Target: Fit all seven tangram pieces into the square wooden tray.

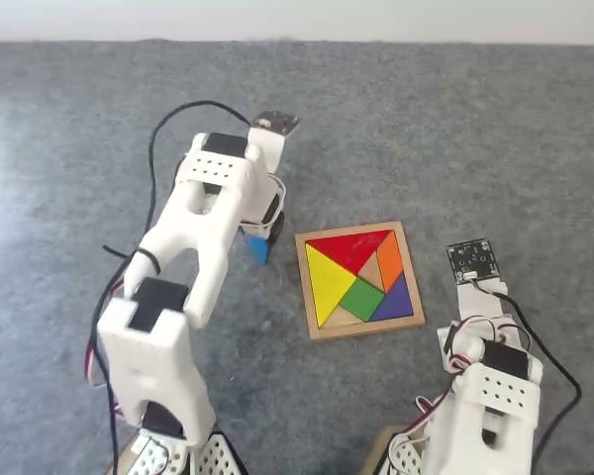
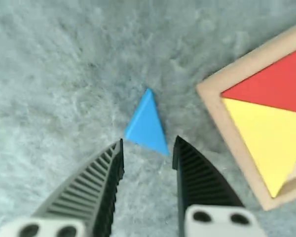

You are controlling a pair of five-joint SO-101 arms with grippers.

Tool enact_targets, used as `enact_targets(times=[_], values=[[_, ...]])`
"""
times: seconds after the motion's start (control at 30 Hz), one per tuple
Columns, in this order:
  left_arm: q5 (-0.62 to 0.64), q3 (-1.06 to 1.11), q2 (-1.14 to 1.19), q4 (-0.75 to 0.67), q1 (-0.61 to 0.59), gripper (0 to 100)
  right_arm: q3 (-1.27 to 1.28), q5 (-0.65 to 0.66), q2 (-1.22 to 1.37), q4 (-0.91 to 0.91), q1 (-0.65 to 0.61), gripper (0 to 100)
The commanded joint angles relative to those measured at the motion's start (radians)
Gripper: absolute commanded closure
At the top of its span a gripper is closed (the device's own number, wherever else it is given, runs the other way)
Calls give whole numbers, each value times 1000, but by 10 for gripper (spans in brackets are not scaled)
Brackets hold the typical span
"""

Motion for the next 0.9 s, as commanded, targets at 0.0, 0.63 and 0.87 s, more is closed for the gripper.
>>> enact_targets(times=[0.0, 0.63, 0.87], values=[[29, 42, -103, -51, -18, 810, -8, -9, -24, 10, 7, 967], [110, 136, -172, -160, -112, 798, -8, -9, -24, 12, 8, 967], [147, 513, -466, -454, -104, 798, -8, -9, -24, 10, 10, 967]])
